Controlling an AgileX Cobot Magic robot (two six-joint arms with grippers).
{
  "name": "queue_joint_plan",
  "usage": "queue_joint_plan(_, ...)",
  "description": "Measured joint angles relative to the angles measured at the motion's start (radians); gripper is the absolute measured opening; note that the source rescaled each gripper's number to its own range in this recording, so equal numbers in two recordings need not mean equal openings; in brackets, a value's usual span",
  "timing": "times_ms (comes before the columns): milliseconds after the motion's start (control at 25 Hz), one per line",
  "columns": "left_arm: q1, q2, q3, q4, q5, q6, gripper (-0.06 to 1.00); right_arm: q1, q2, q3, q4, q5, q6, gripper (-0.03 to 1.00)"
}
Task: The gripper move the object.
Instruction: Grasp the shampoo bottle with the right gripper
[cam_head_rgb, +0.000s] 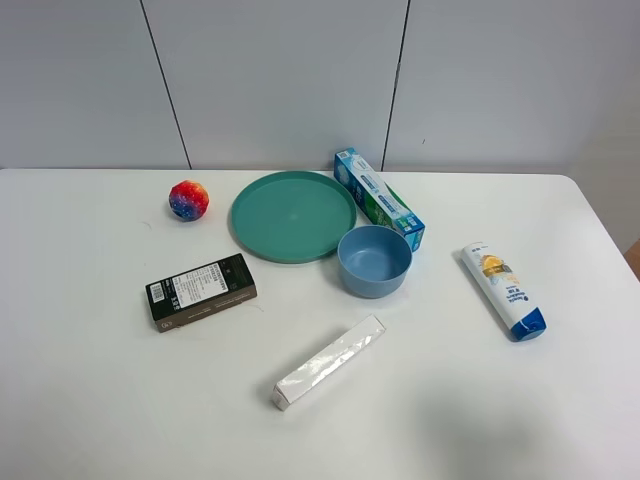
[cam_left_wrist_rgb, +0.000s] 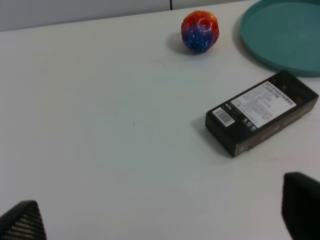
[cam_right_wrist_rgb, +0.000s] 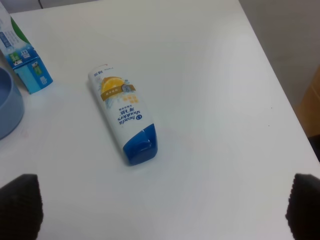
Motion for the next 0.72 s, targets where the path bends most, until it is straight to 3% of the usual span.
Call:
queue_joint_plan(40, 0.000, 0.000, 0.000, 0.000, 0.000, 0.000, 1.00, 0.000, 0.000, 0.000, 0.000, 0.000, 0.000, 0.95)
queue_joint_plan(720, 0.000, 0.000, 0.000, 0.000, 0.000, 0.000, 1.00, 0.000, 0.000, 0.000, 0.000, 0.000, 0.000, 0.95)
